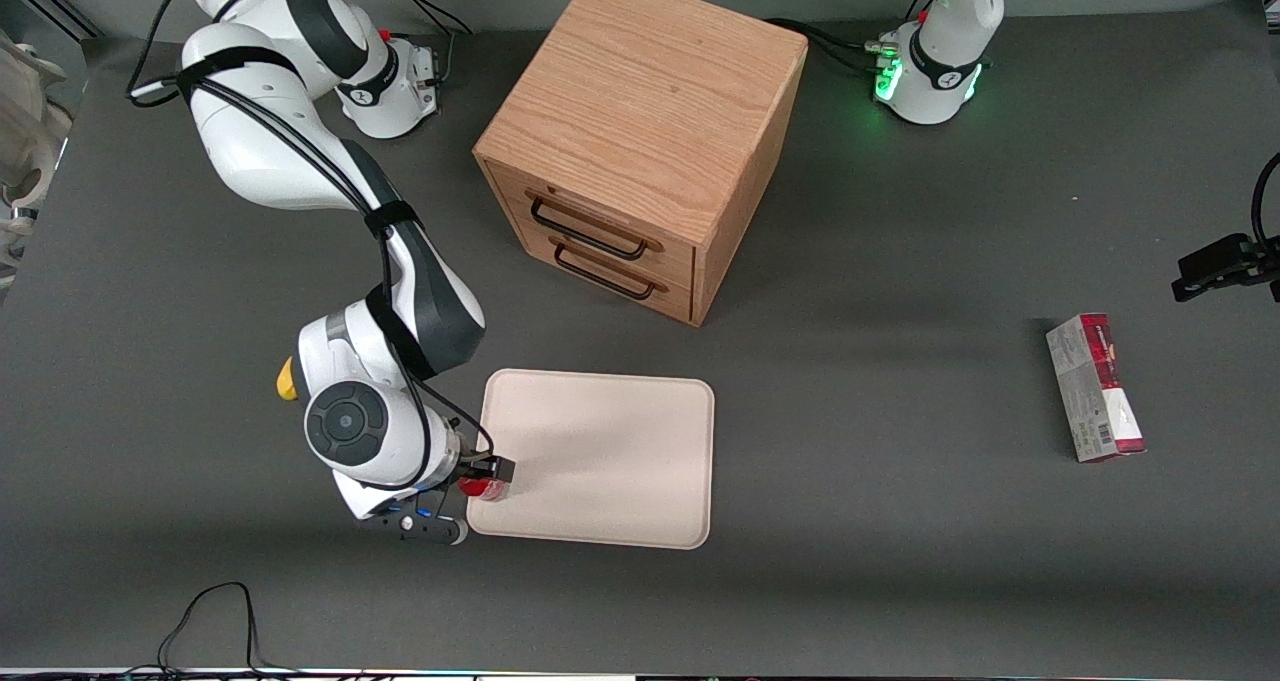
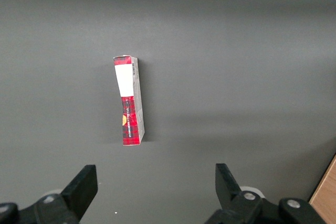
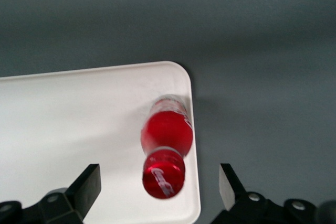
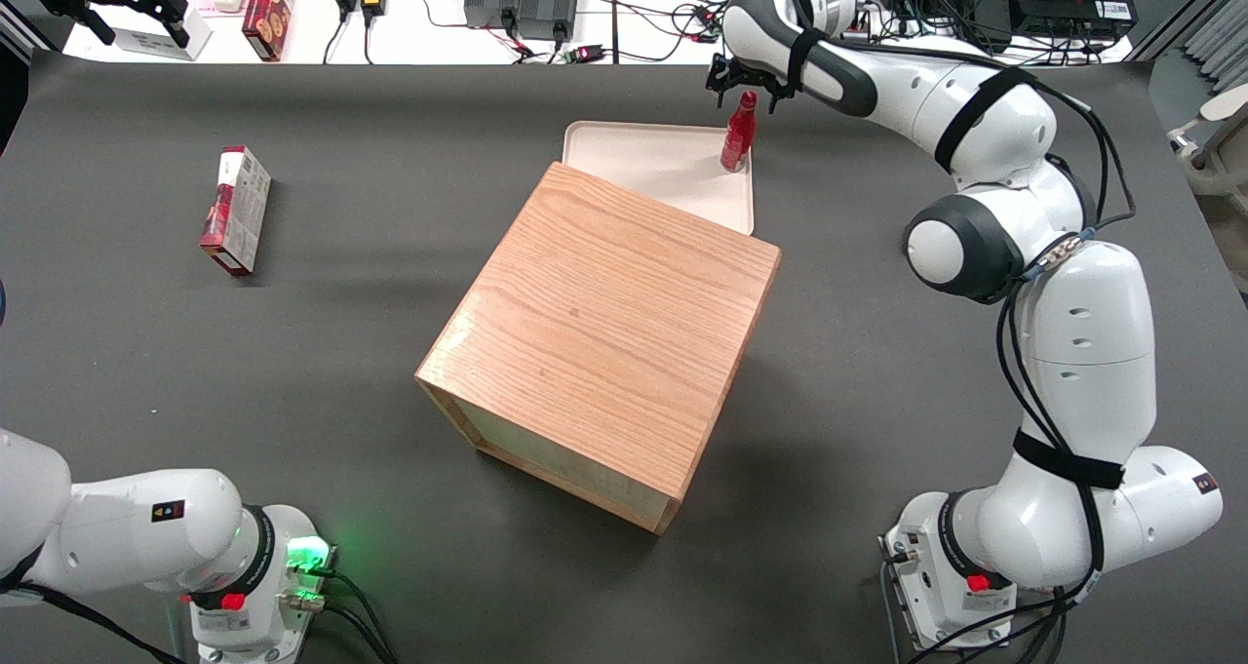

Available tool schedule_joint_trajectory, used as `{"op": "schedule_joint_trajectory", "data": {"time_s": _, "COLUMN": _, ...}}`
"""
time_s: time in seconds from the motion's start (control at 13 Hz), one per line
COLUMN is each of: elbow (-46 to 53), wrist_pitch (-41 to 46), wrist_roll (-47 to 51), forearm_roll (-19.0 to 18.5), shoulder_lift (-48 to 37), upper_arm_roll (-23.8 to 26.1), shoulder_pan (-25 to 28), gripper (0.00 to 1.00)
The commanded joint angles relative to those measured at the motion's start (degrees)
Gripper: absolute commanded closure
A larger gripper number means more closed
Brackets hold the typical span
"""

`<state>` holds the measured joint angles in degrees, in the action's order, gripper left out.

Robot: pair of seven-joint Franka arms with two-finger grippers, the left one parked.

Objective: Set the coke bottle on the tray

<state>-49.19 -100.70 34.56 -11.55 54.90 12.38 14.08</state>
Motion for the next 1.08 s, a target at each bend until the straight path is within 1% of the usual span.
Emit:
{"op": "schedule_joint_trajectory", "data": {"time_s": 0.0, "elbow": 0.8, "wrist_pitch": 6.6, "wrist_roll": 0.8, "forearm_roll": -1.0, "shoulder_lift": -2.8, "upper_arm_roll": 0.4, "shoulder_pan": 0.0, "gripper": 0.00}}
{"op": "schedule_joint_trajectory", "data": {"time_s": 0.08, "elbow": 0.1, "wrist_pitch": 9.3, "wrist_roll": 0.5, "forearm_roll": -0.9, "shoulder_lift": -3.9, "upper_arm_roll": 0.4, "shoulder_pan": -0.3, "gripper": 0.00}}
{"op": "schedule_joint_trajectory", "data": {"time_s": 0.15, "elbow": -1.1, "wrist_pitch": 12.3, "wrist_roll": -1.9, "forearm_roll": 0.6, "shoulder_lift": -6.4, "upper_arm_roll": 0.4, "shoulder_pan": -1.1, "gripper": 0.00}}
{"op": "schedule_joint_trajectory", "data": {"time_s": 0.23, "elbow": -2.7, "wrist_pitch": 14.2, "wrist_roll": -5.0, "forearm_roll": 3.5, "shoulder_lift": -9.3, "upper_arm_roll": 0.1, "shoulder_pan": -1.9, "gripper": 0.00}}
{"op": "schedule_joint_trajectory", "data": {"time_s": 0.31, "elbow": -6.5, "wrist_pitch": 15.2, "wrist_roll": -6.1, "forearm_roll": 4.9, "shoulder_lift": -12.9, "upper_arm_roll": 0.1, "shoulder_pan": -3.3, "gripper": 0.00}}
{"op": "schedule_joint_trajectory", "data": {"time_s": 0.38, "elbow": -11.6, "wrist_pitch": 15.1, "wrist_roll": -7.9, "forearm_roll": 5.1, "shoulder_lift": -17.5, "upper_arm_roll": 0.2, "shoulder_pan": -4.7, "gripper": 0.00}}
{"op": "schedule_joint_trajectory", "data": {"time_s": 0.46, "elbow": -16.9, "wrist_pitch": 15.1, "wrist_roll": -11.8, "forearm_roll": 5.3, "shoulder_lift": -22.2, "upper_arm_roll": 0.2, "shoulder_pan": -6.1, "gripper": 0.00}}
{"op": "schedule_joint_trajectory", "data": {"time_s": 0.62, "elbow": -26.3, "wrist_pitch": 15.0, "wrist_roll": -17.6, "forearm_roll": 7.0, "shoulder_lift": -31.0, "upper_arm_roll": 0.0, "shoulder_pan": -9.8, "gripper": 0.00}}
{"op": "schedule_joint_trajectory", "data": {"time_s": 0.85, "elbow": -39.6, "wrist_pitch": 13.8, "wrist_roll": -26.9, "forearm_roll": 7.2, "shoulder_lift": -43.3, "upper_arm_roll": -0.5, "shoulder_pan": -14.6, "gripper": 0.00}}
{"op": "schedule_joint_trajectory", "data": {"time_s": 0.92, "elbow": -44.0, "wrist_pitch": 12.2, "wrist_roll": -29.4, "forearm_roll": 8.5, "shoulder_lift": -47.8, "upper_arm_roll": -1.7, "shoulder_pan": -15.2, "gripper": 0.00}}
{"op": "schedule_joint_trajectory", "data": {"time_s": 1.0, "elbow": -47.5, "wrist_pitch": 11.7, "wrist_roll": -32.3, "forearm_roll": 11.0, "shoulder_lift": -52.0, "upper_arm_roll": -5.0, "shoulder_pan": -15.0, "gripper": 0.00}}
